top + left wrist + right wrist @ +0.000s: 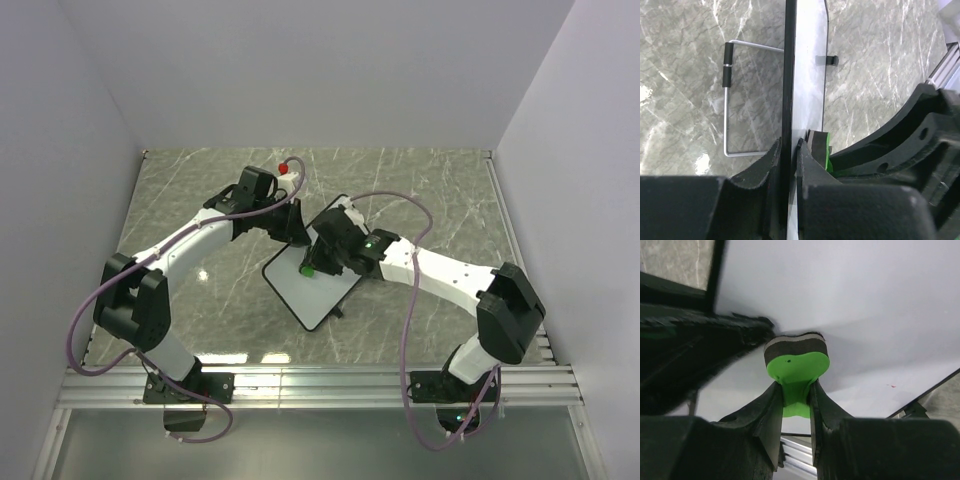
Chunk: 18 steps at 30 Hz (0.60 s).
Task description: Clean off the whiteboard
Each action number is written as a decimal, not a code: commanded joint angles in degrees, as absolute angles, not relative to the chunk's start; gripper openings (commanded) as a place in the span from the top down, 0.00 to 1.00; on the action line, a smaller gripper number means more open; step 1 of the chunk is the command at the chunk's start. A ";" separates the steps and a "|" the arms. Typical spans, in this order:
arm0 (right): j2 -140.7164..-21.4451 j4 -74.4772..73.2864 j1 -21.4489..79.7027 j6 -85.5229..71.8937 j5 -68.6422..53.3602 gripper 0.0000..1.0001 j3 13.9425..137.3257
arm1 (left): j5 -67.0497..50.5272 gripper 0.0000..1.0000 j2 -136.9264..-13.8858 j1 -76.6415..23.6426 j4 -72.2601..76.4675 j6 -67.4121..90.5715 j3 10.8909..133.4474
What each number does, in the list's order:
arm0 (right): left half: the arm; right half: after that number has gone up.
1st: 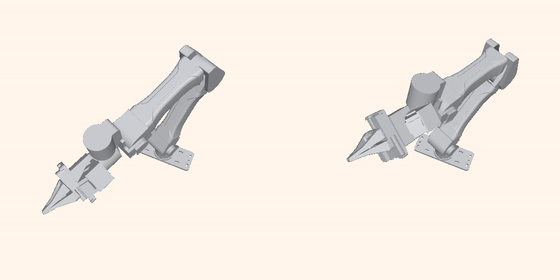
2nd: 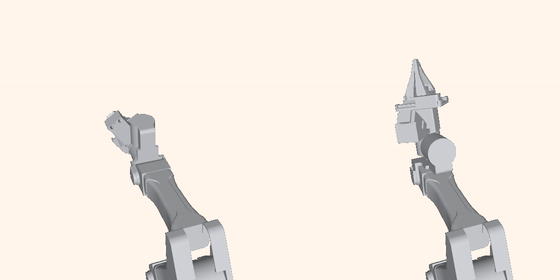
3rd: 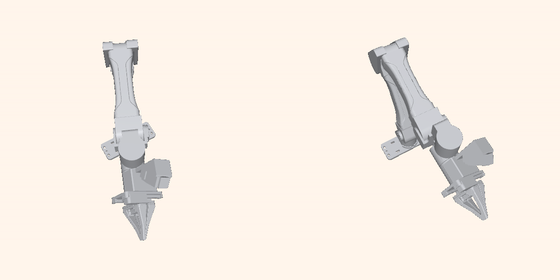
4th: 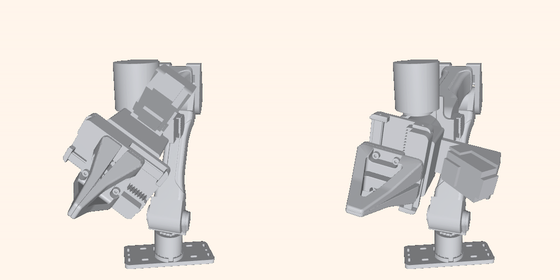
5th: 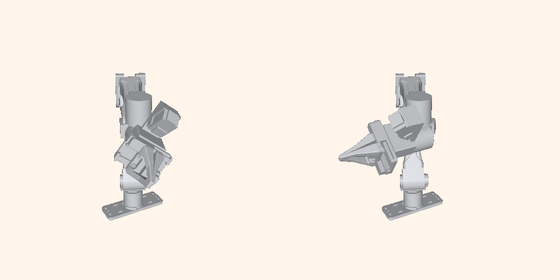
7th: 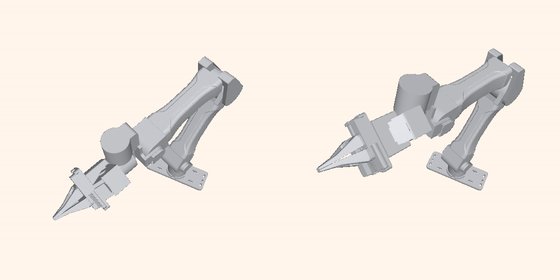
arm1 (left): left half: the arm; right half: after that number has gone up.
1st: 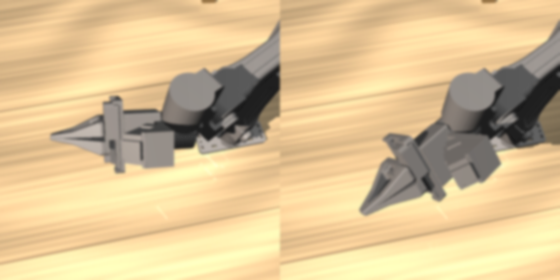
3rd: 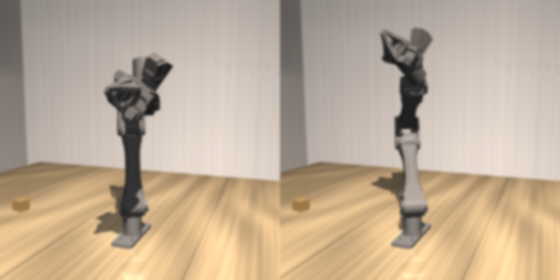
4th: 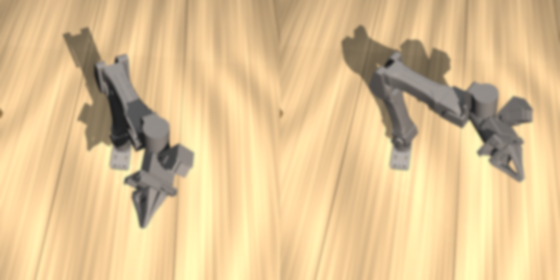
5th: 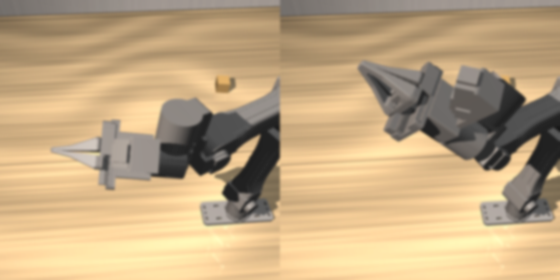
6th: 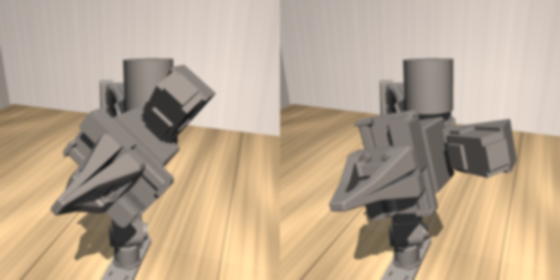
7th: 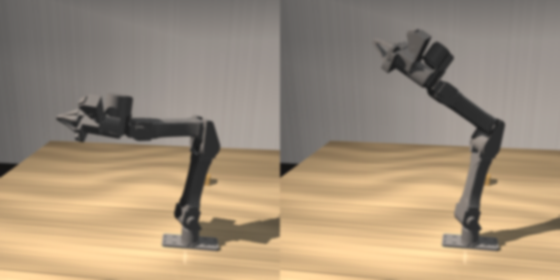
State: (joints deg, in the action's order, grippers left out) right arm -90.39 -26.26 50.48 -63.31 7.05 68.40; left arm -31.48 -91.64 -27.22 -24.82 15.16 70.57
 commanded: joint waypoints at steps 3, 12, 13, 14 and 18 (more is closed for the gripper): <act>-91.06 -24.61 51.77 -66.44 6.77 1.00 57.76 | -27.60 1.00 -89.56 -28.04 -28.13 13.45 69.52; -88.42 -23.81 51.68 -68.38 8.26 1.00 46.67 | -27.34 1.00 -89.30 -28.04 -28.39 13.54 69.79; -88.07 -24.08 51.77 -67.86 8.87 1.00 47.45 | -27.25 1.00 -89.12 -28.04 -28.30 13.62 69.70; -87.28 -25.47 51.68 -67.42 9.83 1.00 48.42 | -27.33 1.00 -89.12 -28.04 -28.30 13.71 69.70; -83.51 -30.84 51.59 -65.13 14.58 1.00 55.00 | -26.98 1.00 -89.21 -28.04 -28.65 13.54 70.05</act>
State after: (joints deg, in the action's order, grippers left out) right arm -85.91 -25.71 51.86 -67.22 6.72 51.03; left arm -31.55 -90.72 -27.38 -24.64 14.92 70.28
